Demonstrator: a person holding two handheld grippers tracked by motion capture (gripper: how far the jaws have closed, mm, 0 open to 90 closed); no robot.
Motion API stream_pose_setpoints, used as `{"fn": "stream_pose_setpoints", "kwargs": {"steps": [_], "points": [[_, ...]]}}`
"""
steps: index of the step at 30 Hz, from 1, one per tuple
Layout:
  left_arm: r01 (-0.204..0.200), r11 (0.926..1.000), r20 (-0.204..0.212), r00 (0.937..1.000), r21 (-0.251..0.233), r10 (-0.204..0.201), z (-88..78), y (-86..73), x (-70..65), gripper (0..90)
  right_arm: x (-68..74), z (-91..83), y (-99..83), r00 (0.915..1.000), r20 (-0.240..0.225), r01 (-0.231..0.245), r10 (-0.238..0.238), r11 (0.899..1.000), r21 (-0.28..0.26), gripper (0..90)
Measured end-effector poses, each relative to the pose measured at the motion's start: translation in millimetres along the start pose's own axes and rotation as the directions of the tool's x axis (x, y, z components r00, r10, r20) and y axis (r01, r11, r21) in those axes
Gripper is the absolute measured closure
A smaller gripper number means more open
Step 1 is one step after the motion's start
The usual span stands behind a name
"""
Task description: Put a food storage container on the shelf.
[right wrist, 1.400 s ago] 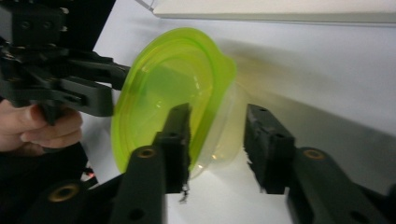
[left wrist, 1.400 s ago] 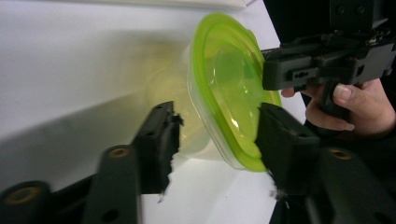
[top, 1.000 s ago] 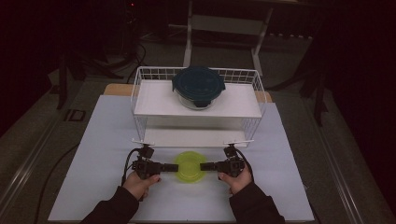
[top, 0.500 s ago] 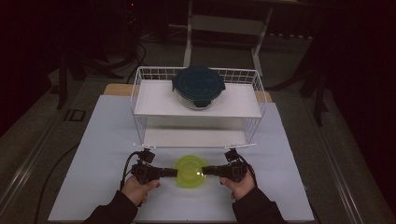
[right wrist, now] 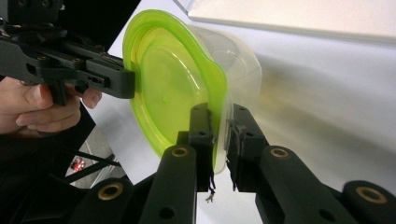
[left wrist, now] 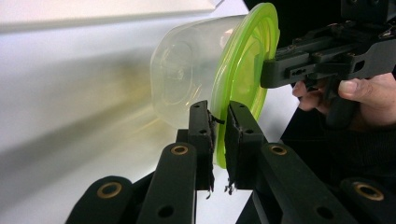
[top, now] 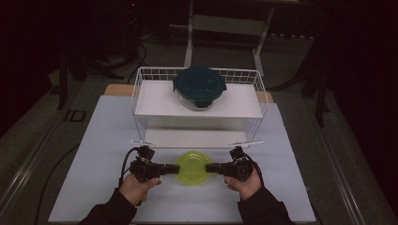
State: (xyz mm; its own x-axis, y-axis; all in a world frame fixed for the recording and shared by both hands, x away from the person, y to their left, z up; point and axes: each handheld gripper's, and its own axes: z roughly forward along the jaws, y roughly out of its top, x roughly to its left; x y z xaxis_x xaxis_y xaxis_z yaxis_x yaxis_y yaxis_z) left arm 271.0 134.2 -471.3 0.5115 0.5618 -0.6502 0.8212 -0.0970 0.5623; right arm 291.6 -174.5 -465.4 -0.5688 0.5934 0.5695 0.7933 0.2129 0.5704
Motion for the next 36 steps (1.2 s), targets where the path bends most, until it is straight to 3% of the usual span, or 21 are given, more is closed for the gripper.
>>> {"fn": "stream_pose_setpoints", "kwargs": {"steps": [10, 20, 36], "points": [[-0.035, 0.9985, 0.059, 0.9975, -0.042, 0.038, -18.4, 15.3, -20.4, 81.7, 20.8, -25.2, 12.7, 0.9995, 0.009, 0.031, -0.03, 0.998, -0.046, 81.0], [-0.075, 0.9942, 0.067, 0.9946, -0.077, 0.08, -35.3, 31.1, -38.2, 82.1, 37.5, -41.5, 26.3, 0.9993, 0.003, 0.036, -0.036, 0.996, -0.084, 81.0], [-0.117, 0.9825, 0.102, 0.986, -0.145, 0.132, -67.2, 66.8, -63.2, 82.1, 74.3, -74.3, 63.7, 0.9954, 0.026, 0.095, -0.092, 0.98, -0.173, 81.2]]}}
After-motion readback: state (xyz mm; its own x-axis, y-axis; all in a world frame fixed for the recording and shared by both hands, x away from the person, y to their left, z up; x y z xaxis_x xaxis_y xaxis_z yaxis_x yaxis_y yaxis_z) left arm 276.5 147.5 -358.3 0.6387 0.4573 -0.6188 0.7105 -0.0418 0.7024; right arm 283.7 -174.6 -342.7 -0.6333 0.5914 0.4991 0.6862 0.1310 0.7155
